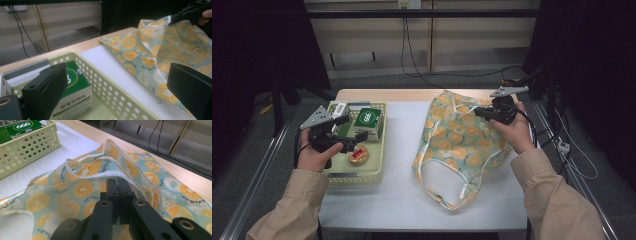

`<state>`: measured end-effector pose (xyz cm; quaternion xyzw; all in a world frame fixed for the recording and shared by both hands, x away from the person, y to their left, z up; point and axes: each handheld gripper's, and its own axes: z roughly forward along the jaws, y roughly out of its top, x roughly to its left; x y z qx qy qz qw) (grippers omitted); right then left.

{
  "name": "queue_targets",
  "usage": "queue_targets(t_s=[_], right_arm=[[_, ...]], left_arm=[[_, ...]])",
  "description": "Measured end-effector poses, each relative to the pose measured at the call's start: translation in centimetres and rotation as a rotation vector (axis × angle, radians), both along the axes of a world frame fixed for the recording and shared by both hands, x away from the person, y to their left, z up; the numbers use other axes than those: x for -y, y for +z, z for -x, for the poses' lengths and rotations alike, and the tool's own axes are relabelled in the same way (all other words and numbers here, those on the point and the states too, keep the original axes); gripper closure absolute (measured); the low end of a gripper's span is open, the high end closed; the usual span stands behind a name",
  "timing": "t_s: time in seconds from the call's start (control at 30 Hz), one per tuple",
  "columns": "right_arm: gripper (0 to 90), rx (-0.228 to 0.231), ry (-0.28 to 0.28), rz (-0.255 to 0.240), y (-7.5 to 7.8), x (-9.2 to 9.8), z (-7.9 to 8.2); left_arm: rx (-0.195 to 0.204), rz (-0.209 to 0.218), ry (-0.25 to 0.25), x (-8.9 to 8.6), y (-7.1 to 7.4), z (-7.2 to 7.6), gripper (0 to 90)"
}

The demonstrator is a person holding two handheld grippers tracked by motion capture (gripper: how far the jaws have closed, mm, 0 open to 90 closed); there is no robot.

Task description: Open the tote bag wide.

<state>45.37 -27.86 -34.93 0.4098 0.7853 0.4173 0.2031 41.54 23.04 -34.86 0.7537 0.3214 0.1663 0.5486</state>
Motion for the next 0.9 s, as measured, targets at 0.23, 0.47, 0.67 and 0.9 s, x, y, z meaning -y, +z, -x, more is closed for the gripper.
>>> queue_targets(t_s=[0.23, 0.47, 0.67, 0.9], right_arm=[[90.0, -0.003, -0.001, -0.001, -0.3, 0.1, 0.0], [90.0, -0.005, -0.006, -0.003, -0.4, 0.2, 0.0], [90.0, -0.004, 0.001, -0.003, -0.5, 0.0, -0.1], [90.0, -0.010, -0.004, -0.008, -0.7, 0.2, 0.0]], left_arm=[[-0.041, -0.058, -0.007, 0.1, -1.3, -0.8, 3.6], [-0.093, -0.131, -0.025, 0.4, -2.3, -1.3, 3.8], [-0.130, -0.170, -0.020, 0.2, -3.0, -1.8, 4.1], [-0.123, -0.176, -0.032, -0.5, -4.0, -1.8, 5.2]])
